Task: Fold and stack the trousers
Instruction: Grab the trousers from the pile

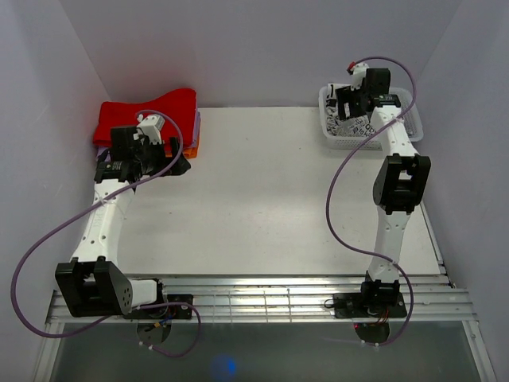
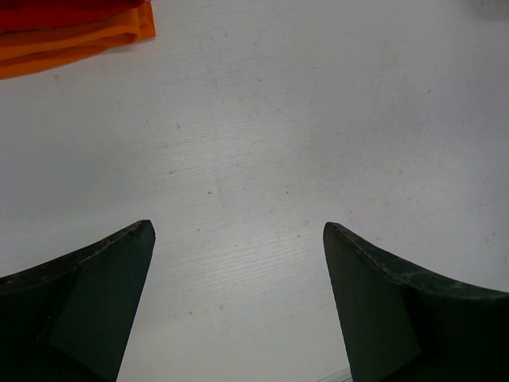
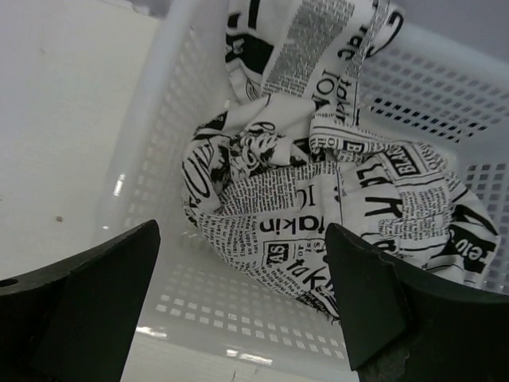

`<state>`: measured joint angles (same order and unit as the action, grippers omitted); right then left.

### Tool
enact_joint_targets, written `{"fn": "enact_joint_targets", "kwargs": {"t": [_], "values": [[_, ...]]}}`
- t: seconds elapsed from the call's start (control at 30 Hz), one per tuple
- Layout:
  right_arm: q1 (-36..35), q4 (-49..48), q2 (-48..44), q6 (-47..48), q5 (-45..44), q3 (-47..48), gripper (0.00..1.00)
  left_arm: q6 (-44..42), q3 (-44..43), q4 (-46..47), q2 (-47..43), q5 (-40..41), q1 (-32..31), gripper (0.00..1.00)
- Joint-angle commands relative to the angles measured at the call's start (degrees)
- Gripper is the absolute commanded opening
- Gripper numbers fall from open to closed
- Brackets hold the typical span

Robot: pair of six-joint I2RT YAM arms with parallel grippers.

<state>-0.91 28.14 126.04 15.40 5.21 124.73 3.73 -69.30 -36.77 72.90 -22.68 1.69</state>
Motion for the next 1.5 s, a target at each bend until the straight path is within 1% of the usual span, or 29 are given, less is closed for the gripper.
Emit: {"fn": "enact_joint_targets", "kwargs": {"t": [0.0,0.07,0.17,0.23,0.5,0.53,0.6,0.7,0.73,0.77,0.8,0.83,0.87,0.9,0.93,0.97,1.0,1.07,1.1,1.13,1.17,1.2,1.23,1.27,1.3,1.37,1.4,1.43,1.47], "values": [[1.87,-2.65,4.11,-0.98,-4.95,2.19,0.9,0.49,2.06,0.83,-0.92,0.18,0.06,0.98],[1.87,-3.79,5.26,-1.33,-11.76,1.49,0.9,0.93,2.32,0.83,-0.66,-0.09,0.06,0.98],[2.22,-5.11,7.73,-1.51,-18.38,0.7,0.9,1.11,2.76,1.26,-0.66,0.0,0.06,0.98],[2.75,-5.64,8.78,-1.51,-18.92,0.17,0.9,0.76,3.38,1.53,-0.48,0.18,0.06,0.98],[3.54,-5.2,15.01,-2.04,-13.65,1.13,0.9,0.67,2.06,0.74,0.92,2.19,0.06,0.98],[3.8,-4.94,15.55,-2.13,-11.56,1.31,0.91,0.58,1.89,0.65,1.01,2.2,0.06,0.98],[3.98,-4.24,16.25,-2.13,-10.49,1.22,0.93,0.41,1.54,0.21,1.54,2.55,0.06,0.98],[4.33,-3.88,16.61,-1.51,-7.51,1.31,0.99,0.32,-0.13,-0.93,2.68,3.43,0.06,0.98],[4.51,-3.71,16.26,-1.25,-6.54,1.48,0.91,0.32,-0.75,-1.37,3.64,3.86,0.06,0.98],[4.6,-3.53,15.91,-1.25,-4.44,1.83,0.67,0.32,-1.8,-2.07,4.08,3.95,0.06,0.98],[4.77,-3.44,14.77,-1.16,-3.29,2.44,0.56,0.32,-2.33,-2.33,4.35,4.04,0.06,0.98],[4.95,-3.44,13.98,-1.16,-2.58,2.71,0.36,0.32,-2.68,-2.51,4.7,3.96,0.06,0.98],[4.95,-3.53,12.75,-1.07,-0.75,2.98,0.27,0.32,-2.95,-2.69,4.62,3.87,0.06,0.98],[5.12,-3.53,10.48,-1.07,0.14,3.41,0.2,0.32,-3.38,-2.78,4.53,3.69,0.06,0.98],[5.21,-3.88,9.06,-1.33,1.45,4.55,0.08,0.23,-3.39,-2.78,4.18,3.52,-0.02,0.98],[5.21,-4.49,7.4,-1.51,2.16,4.91,0.08,0.23,-3.48,-2.78,4.0,3.52,0.06,0.98],[5.3,-5.46,3.55,-1.77,2.78,5.0,0.08,0.23,-3.56,-2.78,3.83,3.52,0.06,0.98],[5.39,-11.07,-0.94,-3.09,3.4,3.25,0.08,0.23,-3.56,-2.69,3.12,3.34,0.06,0.98],[5.39,-13.7,-5.76,-3.88,3.23,2.11,0.08,0.32,-3.56,-2.78,2.86,3.43,0.06,0.98],[5.48,-19.21,-8.15,-4.93,2.96,0.01,0.08,0.49,-3.82,-2.69,2.68,3.34,0.06,0.98],[5.56,-22.13,-10.44,-5.98,2.79,-0.88,0.08,0.58,-3.83,-2.6,2.42,3.34,0.06,0.98],[5.57,-25.04,-14.64,-8.0,2.61,-1.76,0.08,0.75,-3.83,-2.43,1.98,3.34,0.06,0.98],[5.57,-27.59,-16.42,-9.23,1.83,-2.9,0.08,0.84,-3.91,-2.25,1.72,3.34,0.06,0.98],[5.57,-33.36,-18.27,-10.46,1.04,-3.08,0.08,1.02,-3.92,-1.81,1.54,3.43,0.06,0.98],[5.57,-35.59,-21.07,-13.26,0.51,-3.0,0.08,1.11,-3.92,-1.64,1.28,3.52,0.06,0.98],[5.57,-38.59,-23.2,-15.13,-0.64,-0.38,0.08,1.46,-4.27,-1.37,1.01,3.6,0.06,0.98],[5.57,-40.95,-26.08,-19.92,-1.34,2.07,0.08,1.63,-4.62,-1.37,0.84,3.6,-0.02,0.98],[5.57,-40.97,-26.11,-19.97,-1.78,2.1,0.08,1.72,-4.79,-1.37,0.84,3.6,0.06,0.98],[5.57,-42.45,-28.54,-21.19,-1.96,3.4,0.08,1.81,-4.79,-1.46,0.75,3.52,0.06,0.98]]}}
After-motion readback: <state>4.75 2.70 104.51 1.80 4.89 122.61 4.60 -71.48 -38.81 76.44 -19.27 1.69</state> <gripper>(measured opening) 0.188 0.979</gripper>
